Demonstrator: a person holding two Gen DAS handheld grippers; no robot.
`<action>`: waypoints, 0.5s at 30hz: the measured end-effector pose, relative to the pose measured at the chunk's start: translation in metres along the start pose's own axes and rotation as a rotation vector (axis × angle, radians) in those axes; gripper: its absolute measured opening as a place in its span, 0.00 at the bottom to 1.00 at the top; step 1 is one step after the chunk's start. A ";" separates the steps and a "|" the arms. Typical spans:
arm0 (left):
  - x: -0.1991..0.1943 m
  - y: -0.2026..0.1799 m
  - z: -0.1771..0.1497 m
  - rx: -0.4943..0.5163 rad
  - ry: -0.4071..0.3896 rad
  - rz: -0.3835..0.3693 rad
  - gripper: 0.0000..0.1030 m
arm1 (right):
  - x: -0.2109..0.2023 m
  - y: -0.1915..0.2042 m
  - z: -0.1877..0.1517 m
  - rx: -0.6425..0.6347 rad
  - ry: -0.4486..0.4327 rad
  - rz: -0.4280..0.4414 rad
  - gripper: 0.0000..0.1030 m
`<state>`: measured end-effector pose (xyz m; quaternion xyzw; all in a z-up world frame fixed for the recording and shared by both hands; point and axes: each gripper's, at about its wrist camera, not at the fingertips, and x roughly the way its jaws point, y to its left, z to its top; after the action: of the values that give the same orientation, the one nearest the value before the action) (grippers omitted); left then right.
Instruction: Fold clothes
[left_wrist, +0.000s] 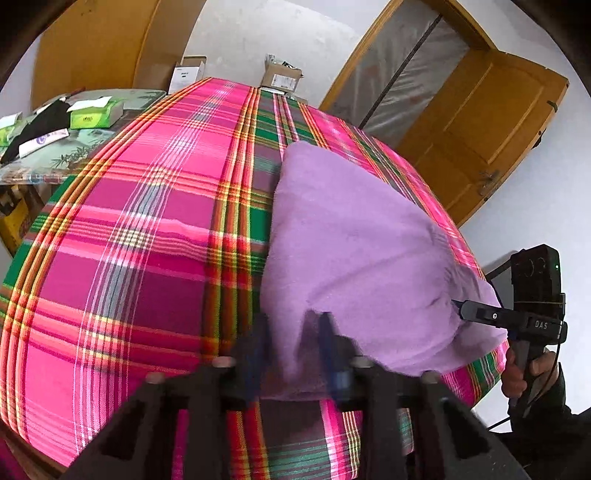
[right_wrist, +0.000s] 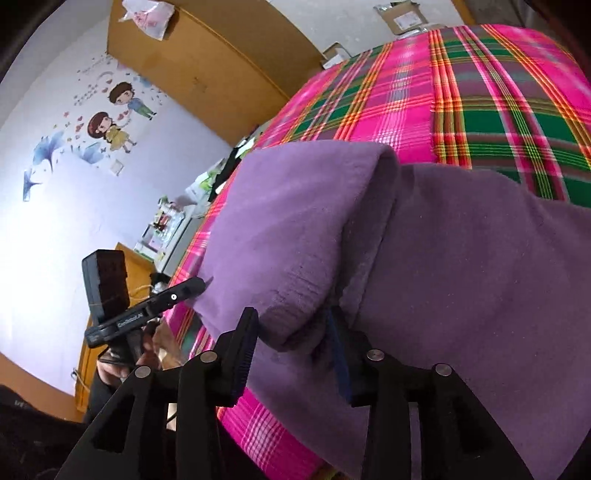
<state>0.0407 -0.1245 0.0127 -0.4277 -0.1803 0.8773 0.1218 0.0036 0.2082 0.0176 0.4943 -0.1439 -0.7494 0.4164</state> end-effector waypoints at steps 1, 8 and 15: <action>-0.003 0.005 0.000 -0.019 -0.013 -0.022 0.09 | 0.000 0.000 0.000 -0.004 0.000 0.004 0.40; -0.017 0.041 -0.006 -0.117 -0.056 -0.086 0.03 | 0.007 0.006 -0.005 -0.046 0.050 0.107 0.22; -0.036 0.044 0.008 -0.077 -0.090 -0.014 0.09 | -0.005 0.000 0.010 -0.064 -0.021 -0.028 0.32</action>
<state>0.0536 -0.1790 0.0246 -0.3908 -0.2225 0.8872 0.1032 -0.0037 0.2101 0.0257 0.4748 -0.1174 -0.7644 0.4200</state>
